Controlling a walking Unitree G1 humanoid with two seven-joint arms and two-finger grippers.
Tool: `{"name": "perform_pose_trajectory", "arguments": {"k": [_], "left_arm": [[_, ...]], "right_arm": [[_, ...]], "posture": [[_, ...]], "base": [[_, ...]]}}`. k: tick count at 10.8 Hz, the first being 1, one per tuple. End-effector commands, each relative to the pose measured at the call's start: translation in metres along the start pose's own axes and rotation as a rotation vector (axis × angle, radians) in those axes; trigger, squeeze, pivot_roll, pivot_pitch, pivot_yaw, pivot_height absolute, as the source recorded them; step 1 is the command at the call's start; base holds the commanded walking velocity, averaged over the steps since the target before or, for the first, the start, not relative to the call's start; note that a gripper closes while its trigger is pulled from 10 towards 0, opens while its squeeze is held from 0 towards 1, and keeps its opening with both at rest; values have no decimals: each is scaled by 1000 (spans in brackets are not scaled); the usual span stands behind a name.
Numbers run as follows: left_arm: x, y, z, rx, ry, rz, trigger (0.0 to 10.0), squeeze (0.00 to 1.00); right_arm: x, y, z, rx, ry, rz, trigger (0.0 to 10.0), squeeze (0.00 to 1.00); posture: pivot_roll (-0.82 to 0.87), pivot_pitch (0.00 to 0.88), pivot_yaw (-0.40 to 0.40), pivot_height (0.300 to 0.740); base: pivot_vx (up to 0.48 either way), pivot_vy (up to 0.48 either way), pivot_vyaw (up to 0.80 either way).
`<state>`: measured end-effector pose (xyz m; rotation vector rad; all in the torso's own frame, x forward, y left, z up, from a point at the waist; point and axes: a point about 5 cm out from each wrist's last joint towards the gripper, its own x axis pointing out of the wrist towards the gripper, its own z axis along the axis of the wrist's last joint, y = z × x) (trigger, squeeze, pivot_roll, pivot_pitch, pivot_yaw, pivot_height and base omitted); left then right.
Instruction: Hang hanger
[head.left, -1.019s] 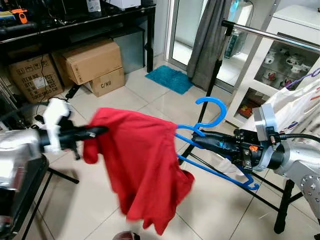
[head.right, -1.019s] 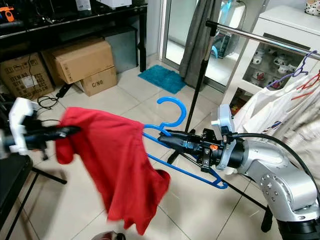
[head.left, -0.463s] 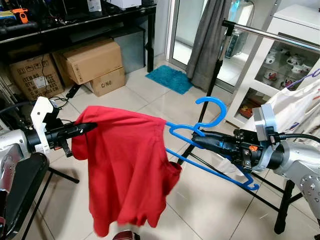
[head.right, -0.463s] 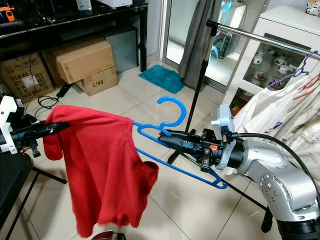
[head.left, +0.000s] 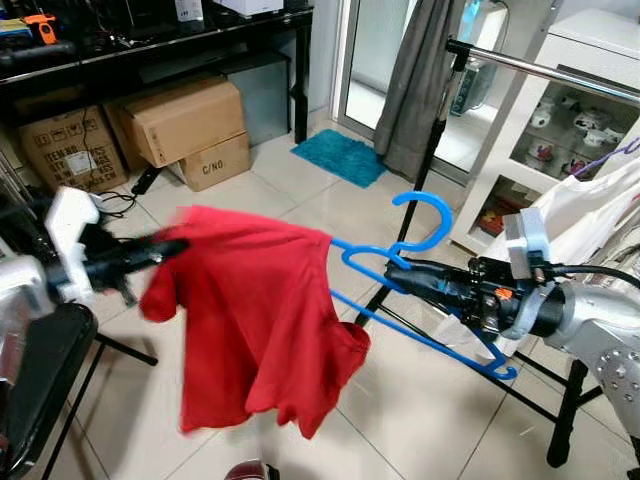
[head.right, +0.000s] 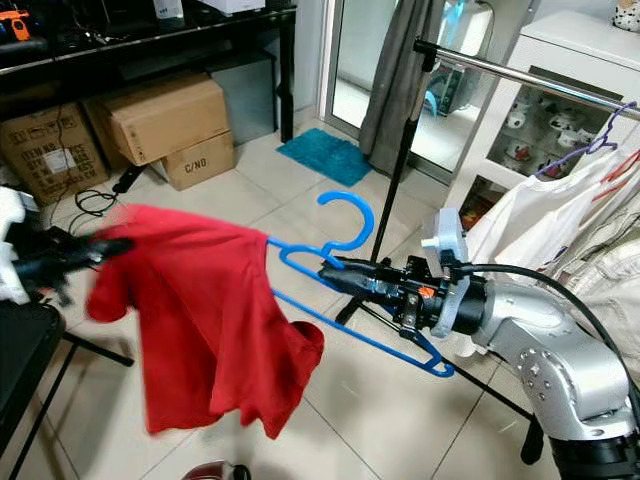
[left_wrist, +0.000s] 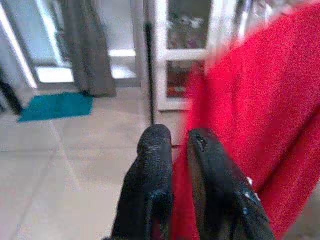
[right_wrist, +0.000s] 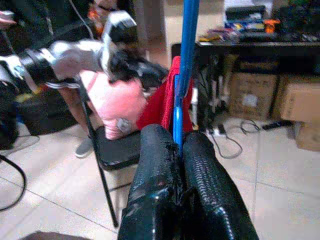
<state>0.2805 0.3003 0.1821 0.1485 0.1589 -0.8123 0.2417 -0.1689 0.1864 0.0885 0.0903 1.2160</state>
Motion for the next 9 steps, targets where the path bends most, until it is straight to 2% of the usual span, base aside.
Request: {"name": "perform_pose_trajectory", "arguments": {"k": [1, 2, 3, 4, 5, 6, 8, 9], "left_arm": [[-11, 9, 15, 28, -41, 42, 10000, 1000], [-18, 14, 24, 30, -72, 68, 10000, 1000], [-26, 23, 55, 36, -158, 63, 10000, 1000], [-17, 20, 70, 39, -184, -16, 10000, 1000], [-8, 16, 75, 40, -180, -74, 10000, 1000], [30, -7, 78, 63, -120, -304, 10000, 1000], [59, -24, 80, 103, -86, -464, 10000, 1000], [64, -27, 81, 118, -83, -489, 10000, 1000]], "right_arm": [[1, -4, 5, -31, -5, -24, 10000, 0], [2, -5, 3, -32, 5, -38, 10000, 0], [4, -7, 2, -41, 22, -44, 10000, 0], [5, -6, 3, -48, 27, -24, 10000, 0], [6, -5, 3, -54, 29, -11, 10000, 0], [9, -1, 6, -69, 31, 28, 10000, 0], [14, 2, 8, -87, 28, 53, 10000, 0], [16, 3, 9, -94, 28, 66, 10000, 0]], "posture": [[-41, 15, -21, 740], [-34, 22, -23, 740], [-17, 37, -31, 740], [-13, 38, -32, 740], [-9, 37, -24, 740], [-19, 34, 4, 740], [-30, 33, 23, 740], [-30, 33, 23, 740]], "base": [[0, 0, 0], [0, 0, 0], [0, 0, 0], [0, 0, 0], [0, 0, 0], [0, 0, 0], [0, 0, 0], [0, 0, 0]]}}
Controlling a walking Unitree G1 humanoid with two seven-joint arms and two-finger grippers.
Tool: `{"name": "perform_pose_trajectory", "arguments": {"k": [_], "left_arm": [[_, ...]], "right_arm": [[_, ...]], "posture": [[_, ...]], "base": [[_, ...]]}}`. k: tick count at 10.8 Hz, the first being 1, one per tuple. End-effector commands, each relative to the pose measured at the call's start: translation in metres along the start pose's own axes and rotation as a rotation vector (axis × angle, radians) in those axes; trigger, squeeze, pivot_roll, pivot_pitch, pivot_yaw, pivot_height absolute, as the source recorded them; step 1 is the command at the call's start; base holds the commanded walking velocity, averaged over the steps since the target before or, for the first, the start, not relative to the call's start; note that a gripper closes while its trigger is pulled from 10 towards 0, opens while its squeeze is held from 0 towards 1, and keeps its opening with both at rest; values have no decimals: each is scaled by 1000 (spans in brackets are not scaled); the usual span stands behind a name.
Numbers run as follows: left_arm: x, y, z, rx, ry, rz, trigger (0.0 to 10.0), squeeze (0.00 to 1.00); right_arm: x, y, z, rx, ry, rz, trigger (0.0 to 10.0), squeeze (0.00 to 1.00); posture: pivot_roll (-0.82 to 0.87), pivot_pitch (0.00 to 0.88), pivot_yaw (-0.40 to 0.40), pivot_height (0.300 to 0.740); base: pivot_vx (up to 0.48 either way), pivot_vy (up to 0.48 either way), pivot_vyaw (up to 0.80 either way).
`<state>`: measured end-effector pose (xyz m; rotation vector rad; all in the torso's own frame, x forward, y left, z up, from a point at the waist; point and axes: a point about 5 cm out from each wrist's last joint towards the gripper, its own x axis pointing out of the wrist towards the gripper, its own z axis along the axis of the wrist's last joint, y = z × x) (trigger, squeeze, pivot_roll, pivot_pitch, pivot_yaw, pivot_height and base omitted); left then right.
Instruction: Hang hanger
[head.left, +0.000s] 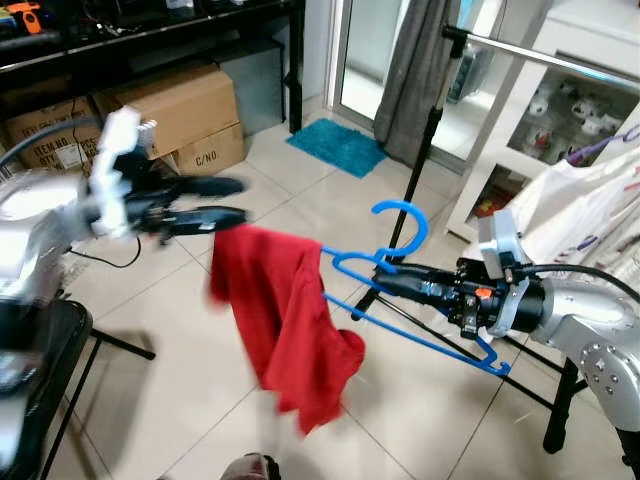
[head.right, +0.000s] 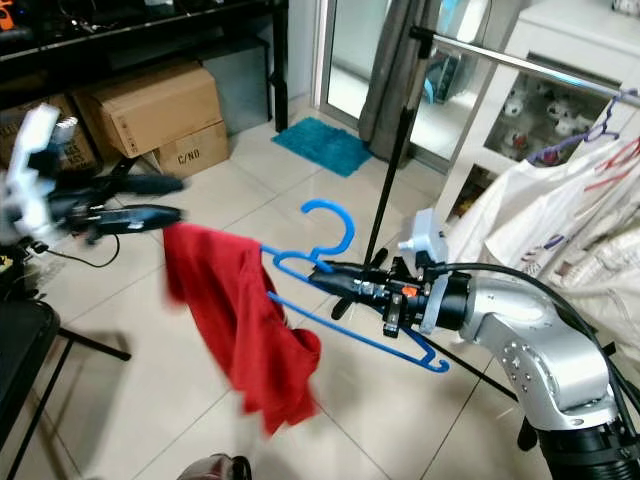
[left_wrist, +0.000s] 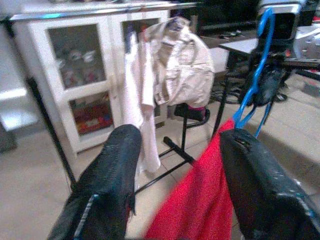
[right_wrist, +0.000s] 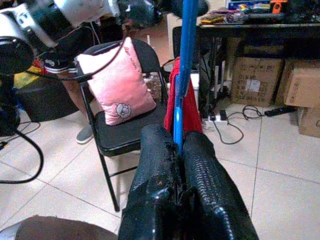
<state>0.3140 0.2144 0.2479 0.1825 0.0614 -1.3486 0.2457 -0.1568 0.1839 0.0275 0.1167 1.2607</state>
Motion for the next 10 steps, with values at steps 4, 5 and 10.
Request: {"name": "perform_pose_trajectory", "arguments": {"k": [4, 5, 10], "left_arm": [[17, -5, -3, -13, 150, -228, 10000, 0], [19, -7, -7, -26, 177, -258, 10000, 0], [21, -7, -26, -15, 274, -298, 0, 0]], "right_arm": [[8, 9, 16, -100, -18, 83, 10000, 0], [8, 11, 16, -103, -17, 85, 10000, 0], [10, 12, 16, -112, -21, 75, 10000, 0]], "posture": [[-30, 33, 49, 740], [-32, 31, 54, 740], [-44, 31, 67, 740]], "base": [[0, 0, 0], [0, 0, 0], [0, 0, 0]]}}
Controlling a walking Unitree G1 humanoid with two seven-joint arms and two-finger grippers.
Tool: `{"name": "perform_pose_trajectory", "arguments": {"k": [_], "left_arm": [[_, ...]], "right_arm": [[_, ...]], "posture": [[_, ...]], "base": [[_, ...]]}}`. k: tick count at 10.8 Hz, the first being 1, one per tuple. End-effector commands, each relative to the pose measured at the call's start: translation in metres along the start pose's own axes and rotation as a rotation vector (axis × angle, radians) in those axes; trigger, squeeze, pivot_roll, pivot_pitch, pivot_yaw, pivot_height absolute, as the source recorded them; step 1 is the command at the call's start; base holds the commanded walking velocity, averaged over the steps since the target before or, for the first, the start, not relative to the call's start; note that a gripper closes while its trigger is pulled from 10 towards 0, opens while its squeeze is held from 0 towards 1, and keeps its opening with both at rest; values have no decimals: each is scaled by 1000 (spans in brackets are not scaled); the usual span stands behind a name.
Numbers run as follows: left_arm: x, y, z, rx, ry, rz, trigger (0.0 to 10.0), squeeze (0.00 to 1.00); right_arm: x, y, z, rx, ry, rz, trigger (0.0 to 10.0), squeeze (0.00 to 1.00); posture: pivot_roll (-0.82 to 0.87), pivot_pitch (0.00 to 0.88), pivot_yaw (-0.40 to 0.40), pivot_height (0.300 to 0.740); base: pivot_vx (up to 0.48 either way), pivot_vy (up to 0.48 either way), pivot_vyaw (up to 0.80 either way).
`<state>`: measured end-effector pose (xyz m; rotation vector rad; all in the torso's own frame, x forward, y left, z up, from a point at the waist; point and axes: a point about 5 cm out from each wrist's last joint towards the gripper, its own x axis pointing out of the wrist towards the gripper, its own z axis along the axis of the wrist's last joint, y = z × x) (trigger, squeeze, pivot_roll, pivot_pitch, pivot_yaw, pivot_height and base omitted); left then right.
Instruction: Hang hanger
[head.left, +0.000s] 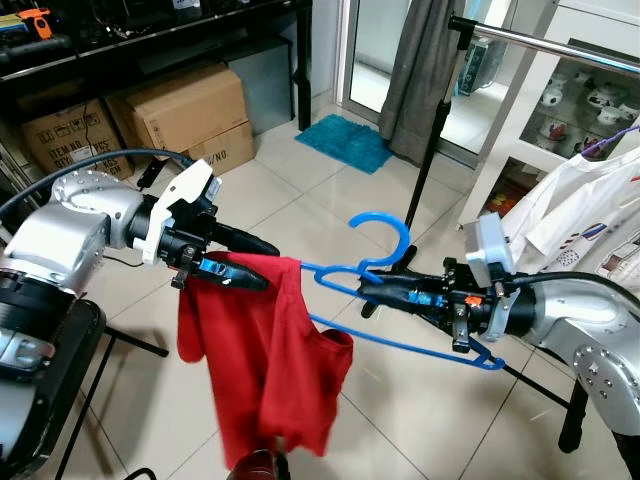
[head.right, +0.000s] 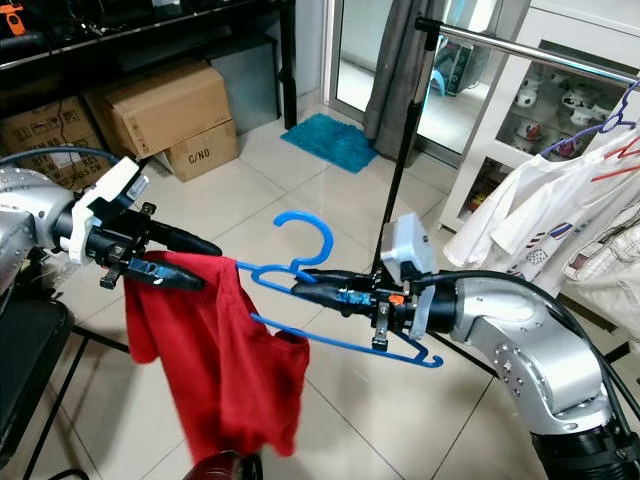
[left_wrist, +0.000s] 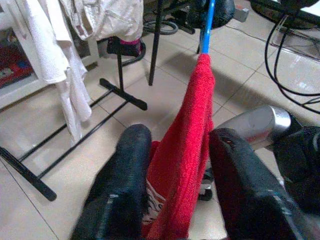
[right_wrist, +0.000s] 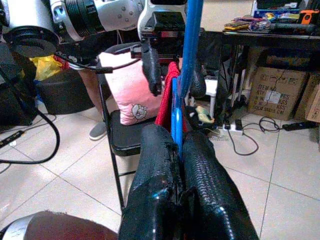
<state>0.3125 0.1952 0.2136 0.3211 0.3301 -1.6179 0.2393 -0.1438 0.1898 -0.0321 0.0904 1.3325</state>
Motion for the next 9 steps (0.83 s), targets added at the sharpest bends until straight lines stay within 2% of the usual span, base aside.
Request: {"name": "perform_pose_trajectory", "arguments": {"k": [1, 5, 9], "left_arm": [[-2, 3, 5, 25, 14, 10, 0, 0], [4, 4, 6, 29, 12, -10, 0, 0], [6, -1, 6, 9, 9, -35, 0, 0]], "right_arm": [[1, 1, 11, -52, -35, 7, 10000, 0], [2, 1, 13, -59, -34, 15, 10000, 0], [3, 0, 14, -62, -38, 12, 10000, 0]], "posture": [[-44, 31, 67, 740], [-45, 25, 57, 740], [-45, 16, 52, 740]], "base": [[0, 0, 0], [0, 0, 0], [0, 0, 0]]}}
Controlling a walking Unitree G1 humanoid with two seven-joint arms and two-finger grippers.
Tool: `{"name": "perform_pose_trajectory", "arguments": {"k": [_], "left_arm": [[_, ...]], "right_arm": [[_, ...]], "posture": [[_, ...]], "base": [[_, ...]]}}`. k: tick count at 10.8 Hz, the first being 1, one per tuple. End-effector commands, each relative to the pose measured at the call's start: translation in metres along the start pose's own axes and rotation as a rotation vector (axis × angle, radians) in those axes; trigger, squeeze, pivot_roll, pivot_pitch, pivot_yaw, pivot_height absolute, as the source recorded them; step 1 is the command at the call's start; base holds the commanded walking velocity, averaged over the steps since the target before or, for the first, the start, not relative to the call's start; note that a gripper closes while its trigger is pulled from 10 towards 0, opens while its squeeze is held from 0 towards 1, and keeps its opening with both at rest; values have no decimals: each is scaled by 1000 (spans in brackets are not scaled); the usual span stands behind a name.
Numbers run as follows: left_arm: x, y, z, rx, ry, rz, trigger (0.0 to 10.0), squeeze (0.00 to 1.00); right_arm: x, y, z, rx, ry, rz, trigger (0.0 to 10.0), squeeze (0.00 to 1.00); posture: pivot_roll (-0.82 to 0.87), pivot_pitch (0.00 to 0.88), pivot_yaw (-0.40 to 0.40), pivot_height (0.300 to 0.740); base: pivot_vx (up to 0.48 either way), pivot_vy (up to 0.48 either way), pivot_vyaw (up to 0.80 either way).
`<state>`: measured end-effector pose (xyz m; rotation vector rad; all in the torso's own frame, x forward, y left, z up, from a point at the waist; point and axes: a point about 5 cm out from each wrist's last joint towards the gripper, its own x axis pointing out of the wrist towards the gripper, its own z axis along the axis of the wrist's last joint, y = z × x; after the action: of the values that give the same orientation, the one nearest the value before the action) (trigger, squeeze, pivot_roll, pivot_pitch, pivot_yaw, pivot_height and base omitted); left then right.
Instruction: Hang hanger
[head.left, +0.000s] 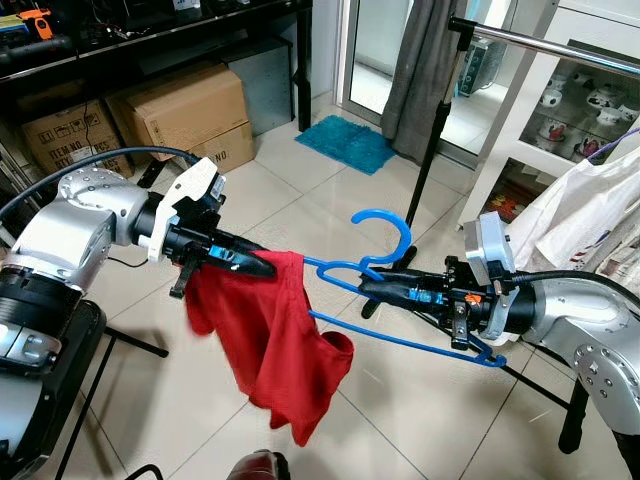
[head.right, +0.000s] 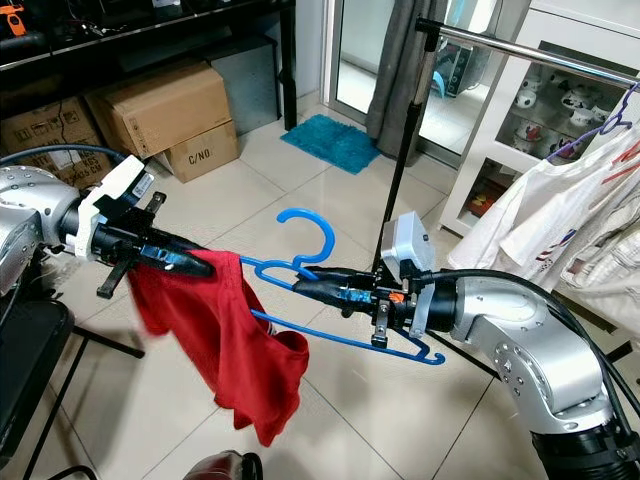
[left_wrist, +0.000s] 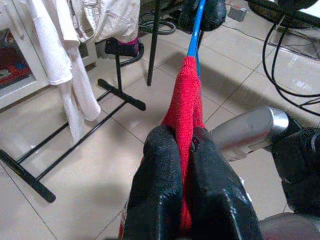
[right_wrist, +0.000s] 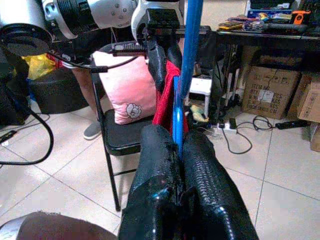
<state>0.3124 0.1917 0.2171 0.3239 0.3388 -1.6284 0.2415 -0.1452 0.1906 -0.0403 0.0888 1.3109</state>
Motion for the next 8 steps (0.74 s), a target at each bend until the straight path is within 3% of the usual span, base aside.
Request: {"name": "perform_pose_trajectory", "arguments": {"k": [1, 4, 6, 8], "left_arm": [[4, -3, 1, 0, 1, -25, 0, 0], [1, -6, 0, -18, -11, -20, 0, 0], [-5, -9, 0, -29, -36, 0, 0, 0], [-15, -11, -5, -41, -52, 78, 0, 0]], "right_arm": [[4, 1, 14, -55, -43, 33, 10000, 0], [4, -1, 15, -56, -45, 30, 10000, 0], [1, -3, 15, -36, -44, 27, 10000, 1000], [-20, -17, 16, -60, -49, -115, 10000, 1000]], "posture": [[-44, 14, 50, 740], [-40, 15, 41, 740], [-38, 16, 40, 740], [-36, 14, 44, 740]], "base": [[0, 0, 0], [0, 0, 0], [0, 0, 0], [0, 0, 0]]}}
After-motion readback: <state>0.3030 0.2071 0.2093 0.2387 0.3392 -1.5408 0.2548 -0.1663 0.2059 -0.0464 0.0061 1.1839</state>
